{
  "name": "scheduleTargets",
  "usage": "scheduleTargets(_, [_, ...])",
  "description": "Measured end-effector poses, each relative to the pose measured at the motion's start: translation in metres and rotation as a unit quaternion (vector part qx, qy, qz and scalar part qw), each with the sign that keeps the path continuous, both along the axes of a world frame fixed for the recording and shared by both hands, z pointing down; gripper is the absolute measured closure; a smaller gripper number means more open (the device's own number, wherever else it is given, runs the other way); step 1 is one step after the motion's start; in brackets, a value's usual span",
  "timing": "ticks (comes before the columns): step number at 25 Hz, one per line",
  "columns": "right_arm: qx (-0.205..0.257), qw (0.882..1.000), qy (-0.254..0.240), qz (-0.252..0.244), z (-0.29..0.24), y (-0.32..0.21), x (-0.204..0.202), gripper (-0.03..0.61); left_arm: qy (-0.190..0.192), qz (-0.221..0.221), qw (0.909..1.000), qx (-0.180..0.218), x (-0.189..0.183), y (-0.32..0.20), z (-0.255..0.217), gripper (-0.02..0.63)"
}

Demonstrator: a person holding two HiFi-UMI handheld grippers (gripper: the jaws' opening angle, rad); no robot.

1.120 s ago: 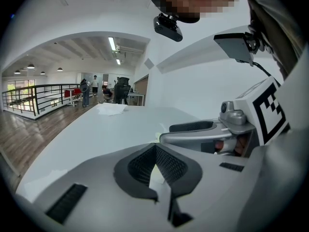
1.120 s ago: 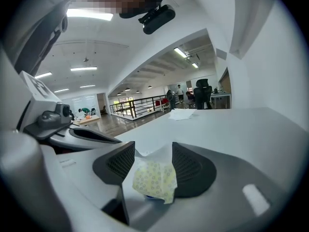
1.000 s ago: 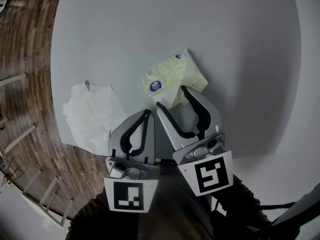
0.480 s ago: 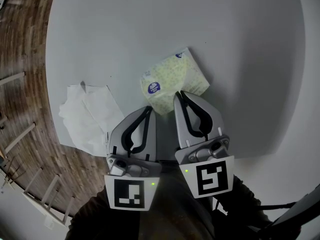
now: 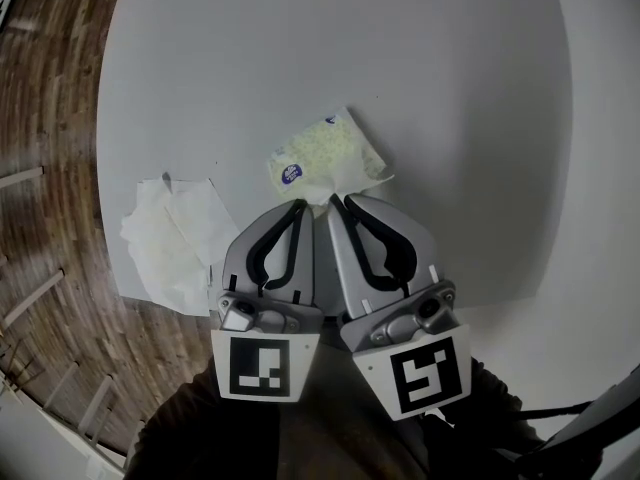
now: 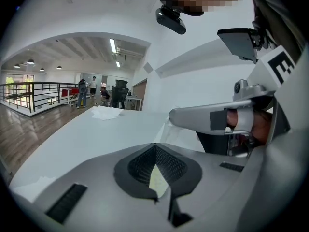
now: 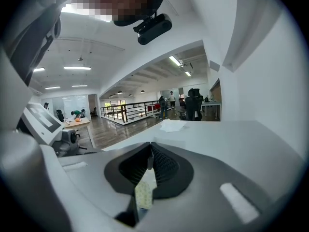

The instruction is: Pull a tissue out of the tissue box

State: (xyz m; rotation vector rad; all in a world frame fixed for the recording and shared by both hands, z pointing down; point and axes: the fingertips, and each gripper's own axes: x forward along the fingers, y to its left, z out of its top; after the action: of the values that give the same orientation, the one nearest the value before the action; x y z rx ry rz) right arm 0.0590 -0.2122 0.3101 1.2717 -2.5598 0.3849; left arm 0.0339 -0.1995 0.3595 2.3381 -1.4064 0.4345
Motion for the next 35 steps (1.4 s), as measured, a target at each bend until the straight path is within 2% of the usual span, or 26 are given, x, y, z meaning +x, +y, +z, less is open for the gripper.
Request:
scheduleTargets(3, [0.019,1.0,-0.004,-0.008,-0.026,0.003,-0.007,0.572,0.005,-0.008,0.9999,0.015,-0.003,0.0,-0.023,0.615])
scheduleTargets(11, [0.098,0.994,-0.014,-0.036,-0.102,0.013,-0.03,0.572,0.004,-0.024,0.9954,0.093,-0.021,0.005,-0.1,0.615])
scheduleTargets(18, [0.139,0.988,-0.041,-0.052,-0.155,0.028,-0.075,0.572,-0.019,-0.07,0.9879,0.137,-0.083,0.042,-0.157,0.615])
scheduleTargets(21, [0.145,0.986,-0.057,-0.06,-0.16,0.036,-0.107,0.572,-0.03,-0.097,0.9855,0.136,-0.12,0.067,-0.16,0.615])
scheduleTargets(27, [0.157,0.981,-0.079,-0.08,-0.144,0.06,-0.17,0.572,-0.042,-0.146,0.9825,0.108,-0.195,0.121,-0.138,0.615])
scheduleTargets(31, [0.156,0.98,-0.095,-0.081,-0.135,0.078,-0.2,0.572,-0.049,-0.165,0.9795,0.105,-0.236,0.15,-0.131,0.615])
scheduleTargets(35, [0.152,0.979,-0.109,-0.081,-0.112,0.098,-0.227,0.572,-0.065,-0.179,0.9784,0.081,-0.27,0.182,-0.119,0.615])
